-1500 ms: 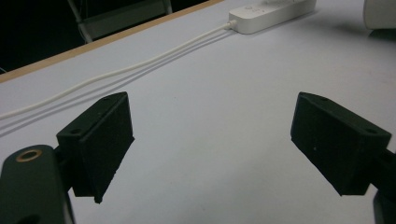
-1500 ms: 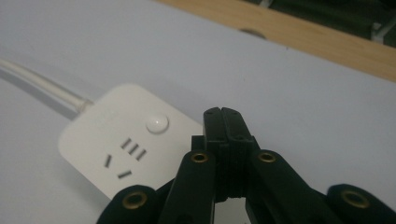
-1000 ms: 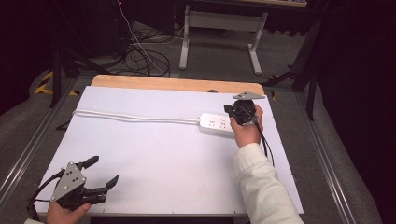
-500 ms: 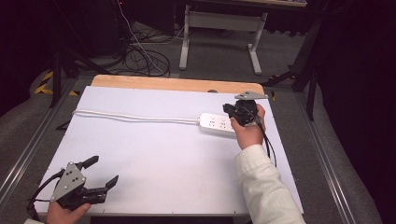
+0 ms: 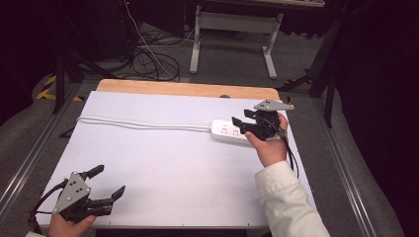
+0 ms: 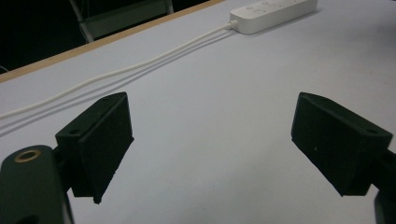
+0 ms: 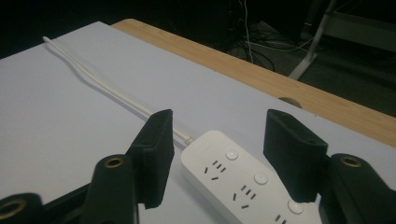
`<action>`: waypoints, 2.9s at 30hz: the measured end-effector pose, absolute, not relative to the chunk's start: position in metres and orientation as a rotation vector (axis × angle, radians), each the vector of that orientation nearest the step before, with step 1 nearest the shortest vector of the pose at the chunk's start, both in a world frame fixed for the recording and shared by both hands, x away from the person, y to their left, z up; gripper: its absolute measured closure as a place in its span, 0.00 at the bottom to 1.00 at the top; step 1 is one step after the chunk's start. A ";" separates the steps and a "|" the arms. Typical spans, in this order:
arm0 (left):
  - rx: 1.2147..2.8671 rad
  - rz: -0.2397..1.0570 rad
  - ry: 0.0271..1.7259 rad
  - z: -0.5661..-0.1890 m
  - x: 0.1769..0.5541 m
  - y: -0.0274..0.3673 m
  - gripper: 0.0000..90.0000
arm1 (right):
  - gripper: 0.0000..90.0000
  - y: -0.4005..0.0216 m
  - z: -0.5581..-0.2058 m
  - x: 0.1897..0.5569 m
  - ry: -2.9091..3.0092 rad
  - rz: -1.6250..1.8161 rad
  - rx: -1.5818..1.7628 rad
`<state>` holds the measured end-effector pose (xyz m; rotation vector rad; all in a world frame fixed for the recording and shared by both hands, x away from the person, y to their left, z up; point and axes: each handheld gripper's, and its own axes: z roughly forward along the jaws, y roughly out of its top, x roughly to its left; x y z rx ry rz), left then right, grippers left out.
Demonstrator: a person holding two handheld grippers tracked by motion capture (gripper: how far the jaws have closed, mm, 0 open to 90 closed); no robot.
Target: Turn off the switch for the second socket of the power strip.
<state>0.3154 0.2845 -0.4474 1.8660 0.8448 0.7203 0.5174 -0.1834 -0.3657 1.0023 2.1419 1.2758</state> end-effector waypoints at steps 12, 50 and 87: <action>1.852 0.707 0.856 -0.446 0.314 0.286 0.12 | 0.39 -0.196 -0.361 0.478 2.217 1.384 0.895; 1.824 0.693 0.891 -0.447 0.307 0.290 0.11 | 0.22 -0.203 -0.443 0.415 2.416 1.560 0.634; 1.815 0.718 0.879 -0.449 0.307 0.288 0.10 | 0.22 -0.199 -0.478 0.403 2.387 1.437 0.636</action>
